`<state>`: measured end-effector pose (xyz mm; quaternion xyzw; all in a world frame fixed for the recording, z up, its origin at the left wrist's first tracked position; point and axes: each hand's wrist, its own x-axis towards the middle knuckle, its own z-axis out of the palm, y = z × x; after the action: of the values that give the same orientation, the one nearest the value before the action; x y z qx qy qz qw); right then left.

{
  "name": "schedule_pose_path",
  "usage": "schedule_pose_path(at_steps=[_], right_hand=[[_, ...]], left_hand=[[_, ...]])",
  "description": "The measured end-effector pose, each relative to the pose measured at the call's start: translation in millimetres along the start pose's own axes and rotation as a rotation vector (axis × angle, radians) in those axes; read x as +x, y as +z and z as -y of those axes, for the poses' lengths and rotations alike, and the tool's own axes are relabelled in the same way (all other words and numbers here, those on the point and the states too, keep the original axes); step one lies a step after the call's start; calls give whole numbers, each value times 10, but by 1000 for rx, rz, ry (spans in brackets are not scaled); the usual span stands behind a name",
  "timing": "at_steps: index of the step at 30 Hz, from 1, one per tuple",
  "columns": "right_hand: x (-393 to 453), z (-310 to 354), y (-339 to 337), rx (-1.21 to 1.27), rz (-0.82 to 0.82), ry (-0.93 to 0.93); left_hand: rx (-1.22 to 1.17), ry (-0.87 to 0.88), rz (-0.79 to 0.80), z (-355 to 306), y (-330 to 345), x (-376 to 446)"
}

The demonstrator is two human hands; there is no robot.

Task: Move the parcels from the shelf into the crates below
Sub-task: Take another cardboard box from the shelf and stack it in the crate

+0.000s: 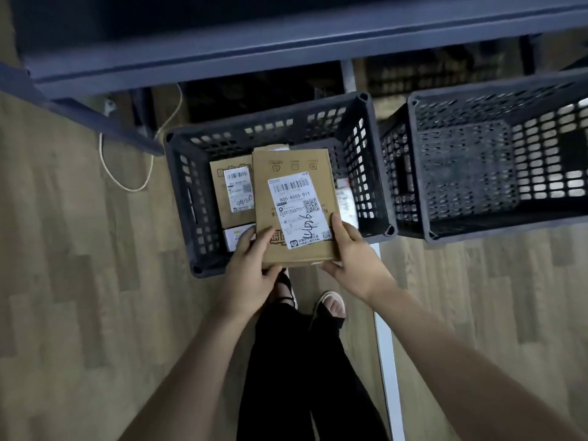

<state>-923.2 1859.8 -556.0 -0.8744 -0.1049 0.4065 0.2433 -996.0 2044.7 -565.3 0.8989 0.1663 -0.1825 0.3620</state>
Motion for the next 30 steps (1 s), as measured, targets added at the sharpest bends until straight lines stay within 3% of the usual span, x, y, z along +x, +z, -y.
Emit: schedule_pose_path(at_steps=[15, 20, 27, 30], right_hand=[[1514, -931, 32, -118, -94, 169], [1746, -1126, 253, -186, -159, 192], [1914, -1231, 315, -302, -246, 252], [1928, -1261, 311, -313, -246, 232]], left_hand=[[68, 163, 124, 210, 998, 1720], [82, 202, 146, 456, 1287, 1931], [188, 330, 54, 518, 1489, 2020], [162, 290, 78, 554, 1557, 2020]])
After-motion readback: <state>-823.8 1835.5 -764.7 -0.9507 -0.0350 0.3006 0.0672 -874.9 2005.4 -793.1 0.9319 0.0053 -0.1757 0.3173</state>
